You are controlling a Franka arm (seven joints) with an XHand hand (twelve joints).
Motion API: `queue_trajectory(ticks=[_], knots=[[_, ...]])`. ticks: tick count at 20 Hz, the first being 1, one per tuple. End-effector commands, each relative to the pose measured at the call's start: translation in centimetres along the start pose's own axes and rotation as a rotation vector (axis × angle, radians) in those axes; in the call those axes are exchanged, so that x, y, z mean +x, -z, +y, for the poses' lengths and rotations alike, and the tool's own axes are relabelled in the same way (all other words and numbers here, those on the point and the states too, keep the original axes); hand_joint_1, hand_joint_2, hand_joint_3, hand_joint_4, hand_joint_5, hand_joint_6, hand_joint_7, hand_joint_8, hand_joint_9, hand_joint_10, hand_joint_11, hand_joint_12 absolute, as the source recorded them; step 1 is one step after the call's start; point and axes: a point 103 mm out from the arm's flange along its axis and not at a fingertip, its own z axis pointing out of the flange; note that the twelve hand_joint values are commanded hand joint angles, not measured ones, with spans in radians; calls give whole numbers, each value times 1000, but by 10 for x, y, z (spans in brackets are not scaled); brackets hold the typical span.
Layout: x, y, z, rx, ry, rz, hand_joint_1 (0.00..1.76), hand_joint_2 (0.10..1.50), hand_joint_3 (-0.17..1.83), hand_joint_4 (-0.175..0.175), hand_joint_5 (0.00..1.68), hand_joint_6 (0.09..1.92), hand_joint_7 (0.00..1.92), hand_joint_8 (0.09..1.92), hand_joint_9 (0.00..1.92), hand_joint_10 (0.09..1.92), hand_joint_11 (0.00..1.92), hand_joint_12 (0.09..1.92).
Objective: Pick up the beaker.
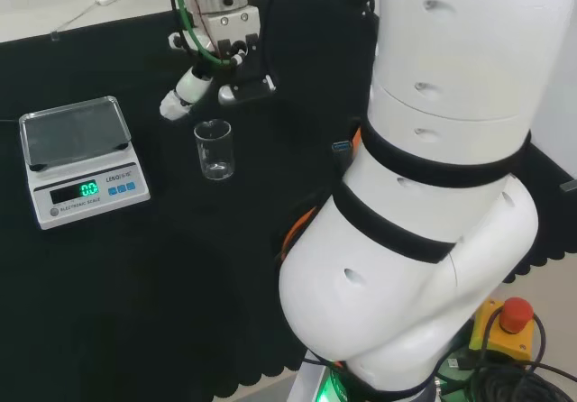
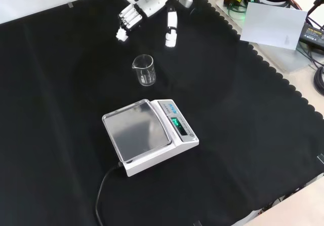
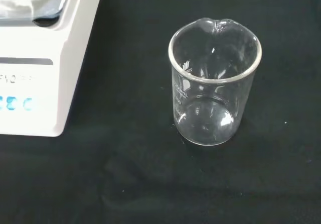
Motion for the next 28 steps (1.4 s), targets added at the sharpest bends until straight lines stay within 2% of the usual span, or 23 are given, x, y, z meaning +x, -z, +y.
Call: queue_trajectory(ticks=[1,12,20,28], knots=[[-26,-41,42,25,-33,30,627,629,30,23,0,87,0,494,55,934,0,1386],[-31,-69,41,60,-42,9,649,633,28,27,0,87,0,530,54,940,0,1392],[-23,-93,35,97,-16,-10,632,622,20,34,0,87,0,502,38,940,0,1397],[-17,-99,38,85,-26,-31,620,616,14,39,0,87,0,460,17,940,0,1387]])
